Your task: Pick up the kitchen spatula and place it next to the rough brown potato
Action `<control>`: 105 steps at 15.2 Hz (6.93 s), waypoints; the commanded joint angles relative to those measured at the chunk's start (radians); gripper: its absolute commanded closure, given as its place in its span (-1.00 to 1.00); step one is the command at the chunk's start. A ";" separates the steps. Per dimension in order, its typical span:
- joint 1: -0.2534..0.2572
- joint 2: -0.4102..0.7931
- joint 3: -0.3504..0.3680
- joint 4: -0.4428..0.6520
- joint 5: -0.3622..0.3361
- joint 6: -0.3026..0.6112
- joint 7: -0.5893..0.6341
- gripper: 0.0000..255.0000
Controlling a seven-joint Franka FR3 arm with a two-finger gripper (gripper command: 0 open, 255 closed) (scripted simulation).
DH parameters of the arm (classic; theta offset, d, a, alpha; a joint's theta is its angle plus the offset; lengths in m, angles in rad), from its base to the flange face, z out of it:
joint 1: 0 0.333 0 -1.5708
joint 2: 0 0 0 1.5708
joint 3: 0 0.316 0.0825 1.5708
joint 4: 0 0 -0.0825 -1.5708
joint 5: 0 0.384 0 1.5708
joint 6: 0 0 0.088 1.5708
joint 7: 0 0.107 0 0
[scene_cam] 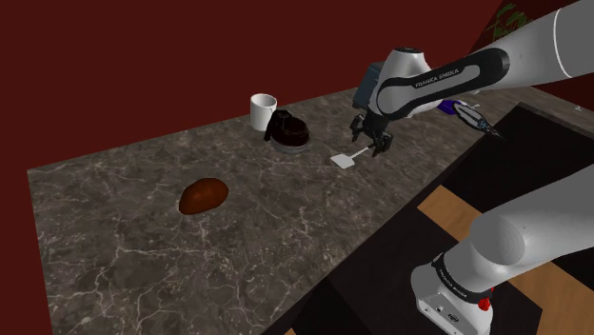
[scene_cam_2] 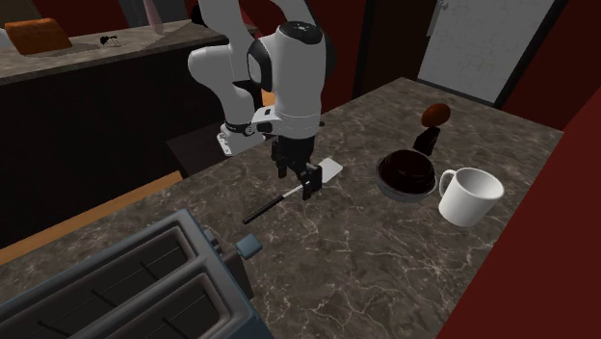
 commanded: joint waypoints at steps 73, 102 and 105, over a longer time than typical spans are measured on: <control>0.275 -0.137 0.633 0.394 0.223 -0.497 0.794 1.00; 0.239 0.145 0.792 0.225 0.006 -0.138 1.026 1.00; 0.239 0.145 0.792 0.225 0.006 -0.138 1.026 1.00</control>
